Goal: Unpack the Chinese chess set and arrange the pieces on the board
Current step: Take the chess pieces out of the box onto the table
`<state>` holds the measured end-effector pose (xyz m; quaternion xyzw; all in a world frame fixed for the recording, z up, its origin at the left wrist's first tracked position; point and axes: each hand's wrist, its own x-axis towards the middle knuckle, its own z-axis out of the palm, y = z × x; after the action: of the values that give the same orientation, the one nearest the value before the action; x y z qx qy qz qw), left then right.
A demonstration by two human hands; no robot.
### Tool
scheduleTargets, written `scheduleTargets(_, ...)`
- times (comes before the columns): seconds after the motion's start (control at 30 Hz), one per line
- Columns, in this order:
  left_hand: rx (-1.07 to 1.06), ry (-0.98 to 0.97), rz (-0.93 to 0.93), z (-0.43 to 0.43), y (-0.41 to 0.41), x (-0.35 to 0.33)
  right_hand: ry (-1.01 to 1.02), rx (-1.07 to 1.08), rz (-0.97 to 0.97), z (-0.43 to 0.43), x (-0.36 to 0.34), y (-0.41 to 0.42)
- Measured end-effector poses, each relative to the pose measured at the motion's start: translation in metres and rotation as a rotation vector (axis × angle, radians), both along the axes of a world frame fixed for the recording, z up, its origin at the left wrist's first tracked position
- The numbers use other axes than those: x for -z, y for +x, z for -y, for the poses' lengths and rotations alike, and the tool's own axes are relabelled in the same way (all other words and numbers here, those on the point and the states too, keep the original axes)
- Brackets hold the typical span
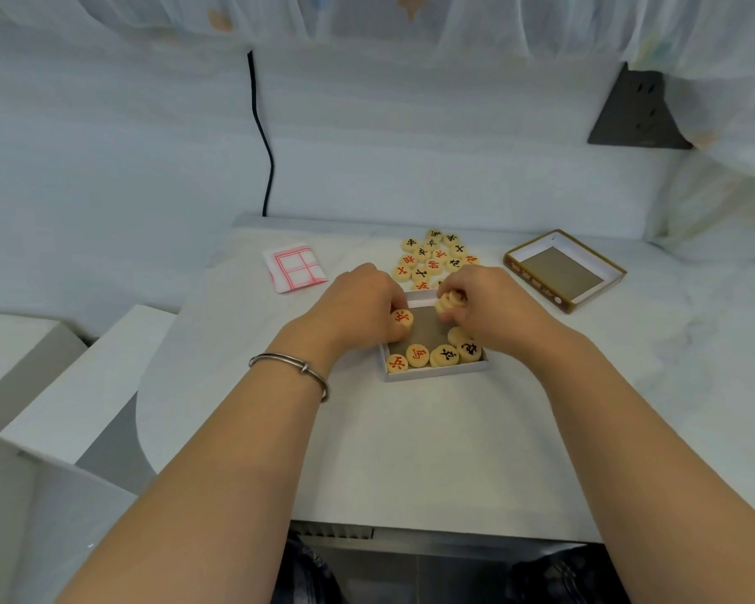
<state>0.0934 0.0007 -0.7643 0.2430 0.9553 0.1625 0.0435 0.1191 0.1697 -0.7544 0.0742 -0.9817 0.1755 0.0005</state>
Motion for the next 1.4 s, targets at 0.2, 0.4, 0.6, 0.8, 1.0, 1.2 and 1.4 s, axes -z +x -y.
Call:
scheduleTargets(0.2,0.154,-0.077,0.14,-0.009,0.013,-0.007,-0.037,0.102,0.018,-0.015,0.003,0.002)
scheduleTargets(0.4,0.166,-0.138,0.053,-0.018,0.013,0.0,-0.12,0.195,-0.032,-0.017,0.005,-0.001)
scheduleTargets(0.6,-0.153,0.242,0.046,-0.006,-0.013,-0.004,0.031,0.357,0.089,-0.04,0.016,-0.011)
scheduleTargets(0.8,-0.545,0.222,0.027,0.004,-0.046,0.021,-0.033,0.304,-0.034,-0.026,0.03,-0.024)
scheduleTargets(1.0,-0.479,0.575,0.182,-0.003,-0.049,0.023,-0.267,0.4,-0.104,-0.037,0.026,-0.021)
scheduleTargets(1.2,-0.566,0.291,0.049,0.02,-0.055,0.024,-0.034,0.476,0.042,-0.054,0.018,-0.017)
scheduleTargets(1.4,-0.44,0.261,0.13,0.007,-0.052,0.019,-0.087,0.395,0.036,-0.045,0.023,-0.02)
